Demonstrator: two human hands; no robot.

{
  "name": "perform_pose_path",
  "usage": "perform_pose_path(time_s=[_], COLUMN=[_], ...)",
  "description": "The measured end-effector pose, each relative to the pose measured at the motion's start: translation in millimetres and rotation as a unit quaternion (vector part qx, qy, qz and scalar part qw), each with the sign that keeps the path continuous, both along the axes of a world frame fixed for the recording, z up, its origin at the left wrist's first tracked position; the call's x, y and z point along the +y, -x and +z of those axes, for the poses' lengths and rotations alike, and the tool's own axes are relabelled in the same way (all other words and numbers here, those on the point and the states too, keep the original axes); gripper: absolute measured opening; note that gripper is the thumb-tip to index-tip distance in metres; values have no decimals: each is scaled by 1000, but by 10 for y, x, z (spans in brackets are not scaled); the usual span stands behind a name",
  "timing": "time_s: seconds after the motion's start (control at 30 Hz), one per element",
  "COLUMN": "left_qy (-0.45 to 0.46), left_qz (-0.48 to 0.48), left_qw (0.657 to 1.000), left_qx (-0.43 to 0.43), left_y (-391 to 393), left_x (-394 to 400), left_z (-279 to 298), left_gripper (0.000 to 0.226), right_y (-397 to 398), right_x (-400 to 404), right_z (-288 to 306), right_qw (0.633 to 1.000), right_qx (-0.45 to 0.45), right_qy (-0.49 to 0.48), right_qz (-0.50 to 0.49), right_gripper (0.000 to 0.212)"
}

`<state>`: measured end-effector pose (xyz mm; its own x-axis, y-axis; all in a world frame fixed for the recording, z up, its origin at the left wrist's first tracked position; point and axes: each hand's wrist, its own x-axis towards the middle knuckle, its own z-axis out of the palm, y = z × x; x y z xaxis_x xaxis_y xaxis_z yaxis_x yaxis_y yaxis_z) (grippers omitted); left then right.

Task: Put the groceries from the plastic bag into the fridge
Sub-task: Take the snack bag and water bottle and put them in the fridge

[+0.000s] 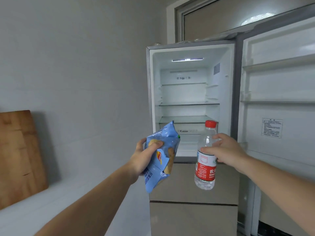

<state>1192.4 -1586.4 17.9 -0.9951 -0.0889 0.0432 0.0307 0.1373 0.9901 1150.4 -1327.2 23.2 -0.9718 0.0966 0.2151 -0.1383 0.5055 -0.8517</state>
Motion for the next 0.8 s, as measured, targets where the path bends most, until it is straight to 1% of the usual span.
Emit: perform_pose_path(time_s=[0.1,0.17,0.27,0.4,0.53,0.67,0.8], left_qy=[20,27,45,65,79,104,121], left_qz=[11,14,10,9,7,-7,-30], left_qw=[1000,999,999,996,992,985,978], left_qx=[4,15,28,67,100,136,170], left_y=[407,665,1007,1519,2081,2701,3446], left_x=[207,335,487,628,680,681,613], left_z=[113,204,369,609,760,896,1144], left_gripper=[67,66,65,70,73,72,76], right_y=[439,700,1026,1454,1895,2385,2940], right_x=[169,268,394,507,533,525,466], right_z=[-13,51,200,481,651,781,977], right_qw=[1000,1000,1000,999,998,996,992], right_qx=[-2,6,17,44,69,90,113], right_qy=[0,-1,6,15,-5,-4,-2], right_qz=[9,16,18,16,-5,-20,-53], right_gripper=[71,70,72,72,72,70,67])
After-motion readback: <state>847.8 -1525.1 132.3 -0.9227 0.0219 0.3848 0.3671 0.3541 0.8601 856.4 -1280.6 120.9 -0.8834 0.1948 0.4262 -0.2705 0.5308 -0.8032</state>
